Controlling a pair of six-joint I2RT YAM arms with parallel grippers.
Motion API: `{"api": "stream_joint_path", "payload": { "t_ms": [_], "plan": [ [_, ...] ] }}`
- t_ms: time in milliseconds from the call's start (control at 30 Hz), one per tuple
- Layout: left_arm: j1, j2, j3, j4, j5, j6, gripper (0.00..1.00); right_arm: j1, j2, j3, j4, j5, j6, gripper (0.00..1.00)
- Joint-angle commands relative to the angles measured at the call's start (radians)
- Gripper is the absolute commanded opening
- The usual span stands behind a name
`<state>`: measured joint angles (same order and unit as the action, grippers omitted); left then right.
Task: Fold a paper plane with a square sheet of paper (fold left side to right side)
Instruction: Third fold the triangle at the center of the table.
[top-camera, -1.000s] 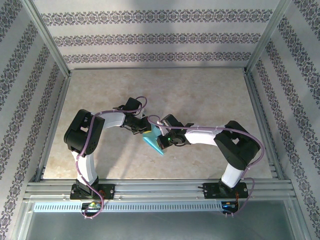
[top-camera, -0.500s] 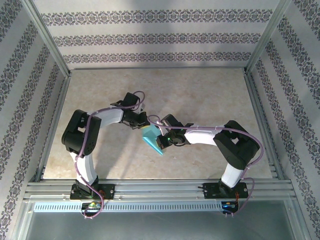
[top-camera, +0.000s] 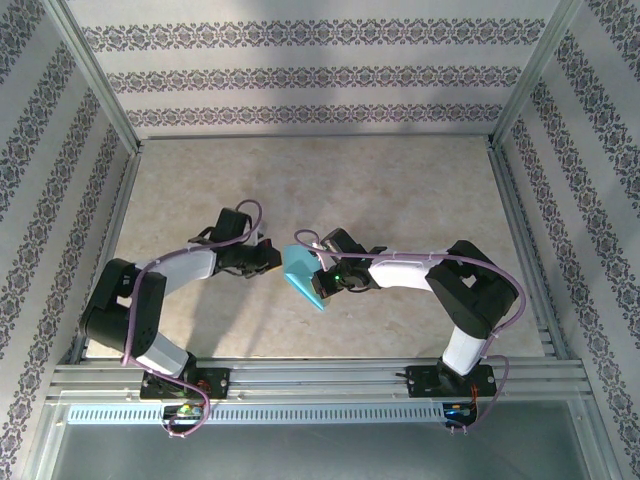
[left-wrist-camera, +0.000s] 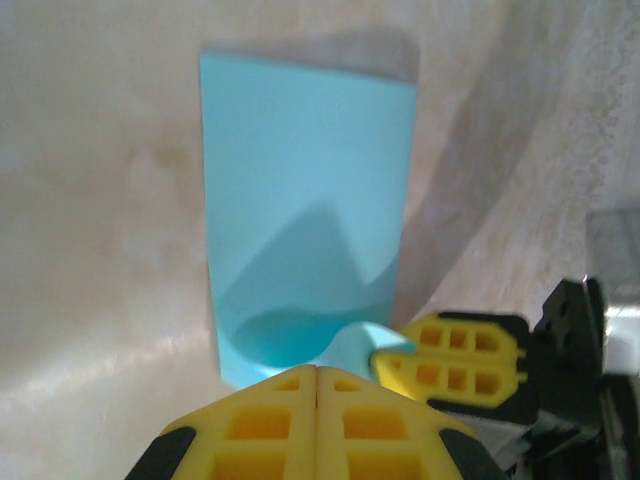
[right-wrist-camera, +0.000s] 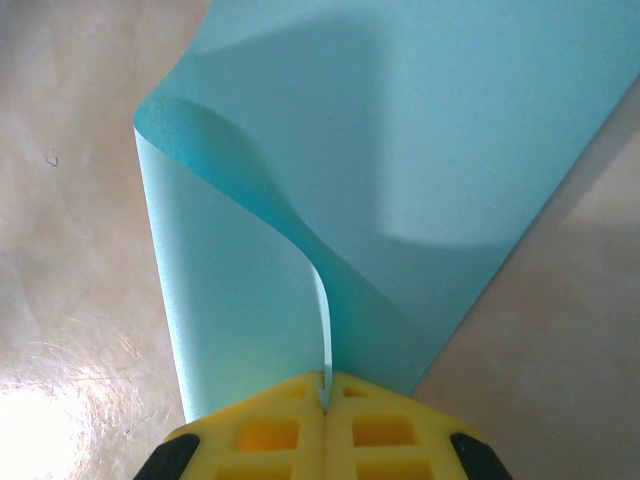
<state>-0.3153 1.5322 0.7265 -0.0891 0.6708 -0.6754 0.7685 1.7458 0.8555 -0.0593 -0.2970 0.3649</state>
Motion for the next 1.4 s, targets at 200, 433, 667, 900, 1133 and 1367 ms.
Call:
{"api": "stream_joint_path", "payload": {
  "t_ms": [200, 433, 667, 900, 1133, 1367],
  "plan": [
    [-0.103, 0.004, -0.01, 0.129, 0.048, -0.076, 0.04, 0.011, 0.042, -0.005, -0.044, -0.006, 0.006, 0.0],
    [-0.158, 0.077, 0.026, 0.122, 0.007, -0.079, 0.04, 0.012, 0.041, -0.007, -0.047, -0.006, 0.006, 0.0],
    [-0.181, 0.132, 0.043, 0.151, 0.007, -0.09, 0.04, 0.012, 0.044, -0.006, -0.048, -0.004, 0.004, 0.0],
    [-0.189, 0.17, 0.031, 0.148, -0.013, -0.088, 0.04, 0.012, 0.046, -0.006, -0.05, -0.002, 0.004, 0.0],
    [-0.191, 0.174, 0.005, 0.136, -0.033, -0.084, 0.04, 0.012, 0.05, -0.004, -0.051, -0.002, 0.003, 0.0],
    [-0.189, 0.16, -0.015, 0.12, -0.051, -0.076, 0.04, 0.011, 0.05, -0.001, -0.053, -0.002, 0.003, 0.02]
  ]
}}
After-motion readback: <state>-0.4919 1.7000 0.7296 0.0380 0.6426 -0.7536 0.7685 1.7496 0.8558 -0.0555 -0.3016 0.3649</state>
